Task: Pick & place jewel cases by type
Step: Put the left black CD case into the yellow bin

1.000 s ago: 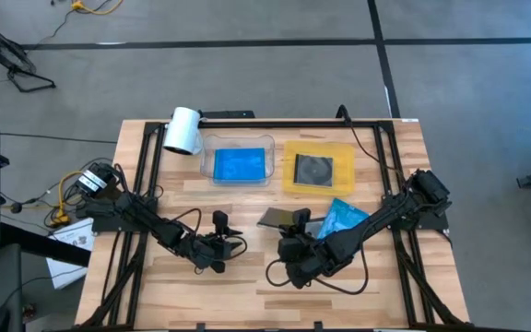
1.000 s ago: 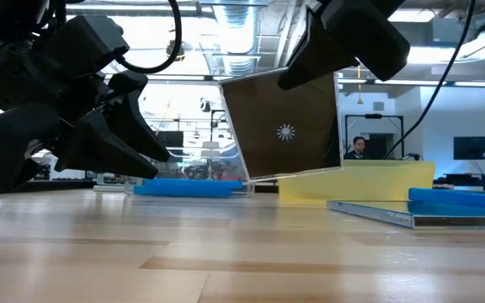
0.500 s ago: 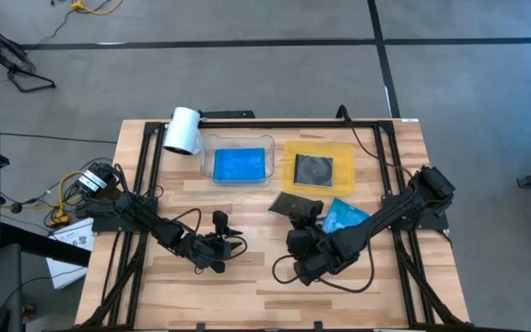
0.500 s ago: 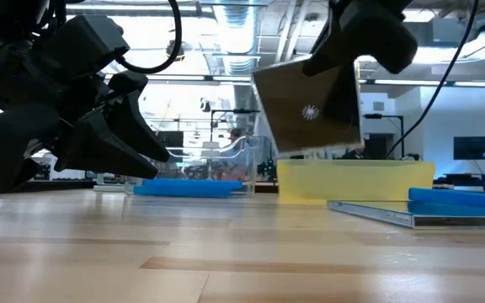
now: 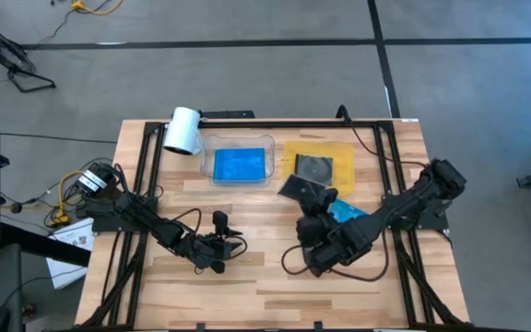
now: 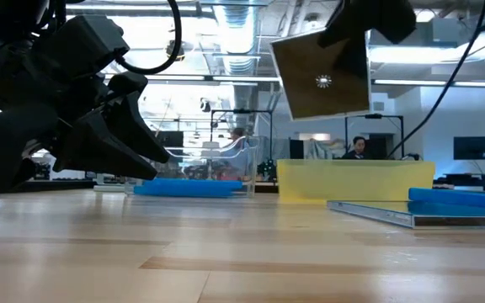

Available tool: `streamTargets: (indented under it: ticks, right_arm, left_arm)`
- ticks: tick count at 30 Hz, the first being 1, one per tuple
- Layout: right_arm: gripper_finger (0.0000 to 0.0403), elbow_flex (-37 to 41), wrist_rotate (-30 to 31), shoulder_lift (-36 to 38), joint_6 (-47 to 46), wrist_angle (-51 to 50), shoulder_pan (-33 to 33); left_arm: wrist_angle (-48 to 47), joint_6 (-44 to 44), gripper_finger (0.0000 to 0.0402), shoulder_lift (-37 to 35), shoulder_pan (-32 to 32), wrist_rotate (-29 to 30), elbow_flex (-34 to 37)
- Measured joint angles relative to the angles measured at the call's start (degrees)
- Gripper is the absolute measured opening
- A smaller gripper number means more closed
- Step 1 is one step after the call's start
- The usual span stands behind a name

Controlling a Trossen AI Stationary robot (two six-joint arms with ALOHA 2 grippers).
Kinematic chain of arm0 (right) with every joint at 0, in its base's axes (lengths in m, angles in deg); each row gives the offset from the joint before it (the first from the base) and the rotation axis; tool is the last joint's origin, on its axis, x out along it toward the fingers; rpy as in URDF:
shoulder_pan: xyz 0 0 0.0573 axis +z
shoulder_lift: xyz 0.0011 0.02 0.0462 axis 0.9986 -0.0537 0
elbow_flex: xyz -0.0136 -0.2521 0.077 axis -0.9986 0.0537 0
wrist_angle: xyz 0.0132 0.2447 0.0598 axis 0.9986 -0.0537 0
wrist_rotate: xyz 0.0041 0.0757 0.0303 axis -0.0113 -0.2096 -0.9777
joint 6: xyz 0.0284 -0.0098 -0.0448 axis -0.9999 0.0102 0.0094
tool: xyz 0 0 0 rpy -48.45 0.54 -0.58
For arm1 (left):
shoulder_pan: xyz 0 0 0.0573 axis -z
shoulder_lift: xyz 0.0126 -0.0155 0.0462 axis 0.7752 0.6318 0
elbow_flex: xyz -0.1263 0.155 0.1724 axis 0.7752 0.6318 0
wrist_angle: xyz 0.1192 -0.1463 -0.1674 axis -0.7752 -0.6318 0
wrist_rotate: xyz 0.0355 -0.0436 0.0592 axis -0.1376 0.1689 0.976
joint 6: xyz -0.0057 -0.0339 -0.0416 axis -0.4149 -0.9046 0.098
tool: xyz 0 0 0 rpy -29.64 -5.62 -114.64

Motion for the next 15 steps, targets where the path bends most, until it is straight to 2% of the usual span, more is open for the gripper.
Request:
streamTargets:
  ticks: [8, 15]
  right_arm:
    - [0.0045, 0.0, -1.7, 0.4, -9.4, -7.8, -6.8]
    - [0.0031, 0.0, -6.6, 0.4, -13.3, -8.5, -14.4]
  left_arm:
    - [0.0, -0.1, 0.0153, 0.0, 0.0, 0.0, 0.0]
    - [0.0, -0.2, 0.0153, 0.0, 0.0, 0.0, 0.0]
